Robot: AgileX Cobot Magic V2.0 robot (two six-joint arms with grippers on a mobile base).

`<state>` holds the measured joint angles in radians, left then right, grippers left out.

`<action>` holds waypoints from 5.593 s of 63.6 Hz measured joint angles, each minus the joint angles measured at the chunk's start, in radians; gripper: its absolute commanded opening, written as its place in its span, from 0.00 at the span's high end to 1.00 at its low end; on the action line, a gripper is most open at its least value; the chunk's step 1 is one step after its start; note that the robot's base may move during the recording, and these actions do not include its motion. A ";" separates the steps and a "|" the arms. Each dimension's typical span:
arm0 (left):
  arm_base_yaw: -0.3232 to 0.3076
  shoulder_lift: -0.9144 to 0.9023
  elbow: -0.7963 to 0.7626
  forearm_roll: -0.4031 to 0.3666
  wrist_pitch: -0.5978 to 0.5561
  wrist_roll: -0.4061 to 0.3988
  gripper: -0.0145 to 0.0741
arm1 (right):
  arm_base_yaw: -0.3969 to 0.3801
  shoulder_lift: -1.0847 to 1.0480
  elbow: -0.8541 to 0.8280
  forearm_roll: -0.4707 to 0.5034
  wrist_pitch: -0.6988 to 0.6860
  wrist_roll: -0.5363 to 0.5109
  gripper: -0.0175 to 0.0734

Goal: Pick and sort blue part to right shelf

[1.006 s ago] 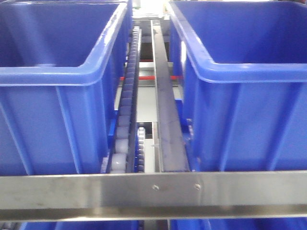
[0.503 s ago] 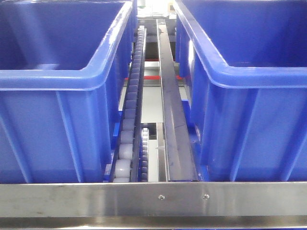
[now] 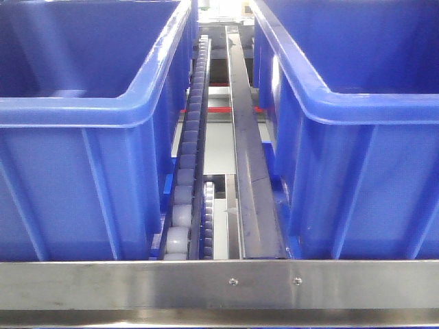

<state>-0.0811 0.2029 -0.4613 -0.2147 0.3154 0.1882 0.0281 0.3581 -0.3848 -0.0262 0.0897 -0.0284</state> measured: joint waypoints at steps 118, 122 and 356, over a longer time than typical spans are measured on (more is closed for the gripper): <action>-0.214 0.990 -0.305 -0.043 -0.275 0.032 0.38 | 0.040 0.656 -0.193 0.008 -0.073 0.000 0.37; -0.214 0.992 -0.305 -0.043 -0.275 0.032 0.38 | 0.040 0.657 -0.193 0.008 -0.073 0.000 0.37; 0.144 -0.003 0.240 -0.105 -0.255 0.035 0.70 | -0.013 -0.352 0.404 0.026 -0.128 0.008 0.75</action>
<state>0.0632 0.2000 -0.2213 -0.3194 0.0602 0.2236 0.0152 0.0057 0.0194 0.0000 -0.0385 -0.0206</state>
